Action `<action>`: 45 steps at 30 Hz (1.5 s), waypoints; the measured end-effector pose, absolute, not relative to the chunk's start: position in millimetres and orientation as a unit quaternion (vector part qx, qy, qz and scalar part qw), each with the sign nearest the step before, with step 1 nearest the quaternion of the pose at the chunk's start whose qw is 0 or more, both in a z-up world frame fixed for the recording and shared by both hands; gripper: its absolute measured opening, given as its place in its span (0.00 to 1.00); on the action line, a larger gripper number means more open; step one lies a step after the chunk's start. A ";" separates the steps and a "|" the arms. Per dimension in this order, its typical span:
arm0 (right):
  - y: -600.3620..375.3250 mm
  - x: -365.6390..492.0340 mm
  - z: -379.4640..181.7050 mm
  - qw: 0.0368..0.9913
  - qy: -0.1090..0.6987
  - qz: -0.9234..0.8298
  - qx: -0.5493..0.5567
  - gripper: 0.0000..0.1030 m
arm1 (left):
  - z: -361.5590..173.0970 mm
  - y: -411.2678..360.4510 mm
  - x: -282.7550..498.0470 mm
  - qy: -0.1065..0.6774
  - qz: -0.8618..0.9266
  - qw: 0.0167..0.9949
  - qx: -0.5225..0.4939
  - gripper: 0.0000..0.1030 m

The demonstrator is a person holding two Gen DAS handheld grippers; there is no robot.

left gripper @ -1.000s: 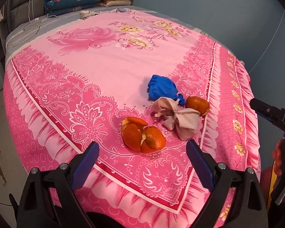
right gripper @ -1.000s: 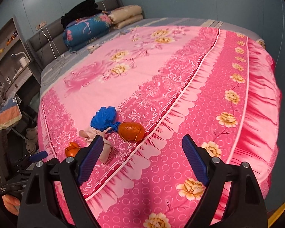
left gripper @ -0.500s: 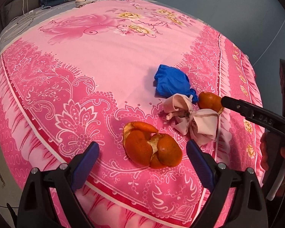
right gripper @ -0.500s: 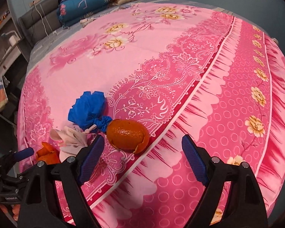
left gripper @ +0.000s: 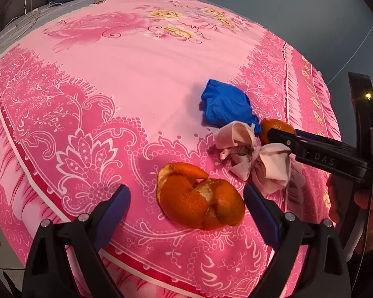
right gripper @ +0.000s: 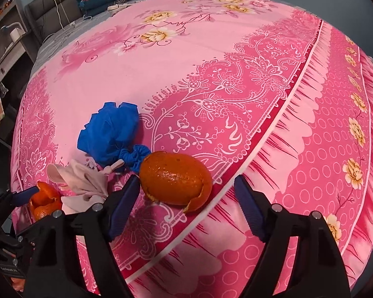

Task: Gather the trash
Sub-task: 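Grasp the orange peels with the left tool while the right tool grasps the whole orange, then lift the orange peels and whole orange and carry them over the bin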

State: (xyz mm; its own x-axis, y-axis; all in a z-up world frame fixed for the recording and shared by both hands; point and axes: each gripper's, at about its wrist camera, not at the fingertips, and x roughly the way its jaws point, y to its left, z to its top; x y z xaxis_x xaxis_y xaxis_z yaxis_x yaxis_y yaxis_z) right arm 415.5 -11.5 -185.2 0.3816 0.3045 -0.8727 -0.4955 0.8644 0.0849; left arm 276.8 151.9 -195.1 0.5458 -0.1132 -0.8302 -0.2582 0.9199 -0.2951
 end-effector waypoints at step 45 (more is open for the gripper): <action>-77.7 335.4 -93.3 0.864 0.437 0.248 -0.023 0.43 | -106.9 133.1 205.4 0.377 0.054 0.907 -0.180 0.37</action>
State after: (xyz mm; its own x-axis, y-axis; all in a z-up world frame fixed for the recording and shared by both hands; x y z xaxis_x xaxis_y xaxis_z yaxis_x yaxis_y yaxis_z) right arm 335.4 -77.7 -93.3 0.4949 0.4085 -0.7669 -0.4485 0.8760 0.1771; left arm 205.4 133.1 -106.9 0.7094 -0.0376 -0.7038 -0.2343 0.9292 -0.2858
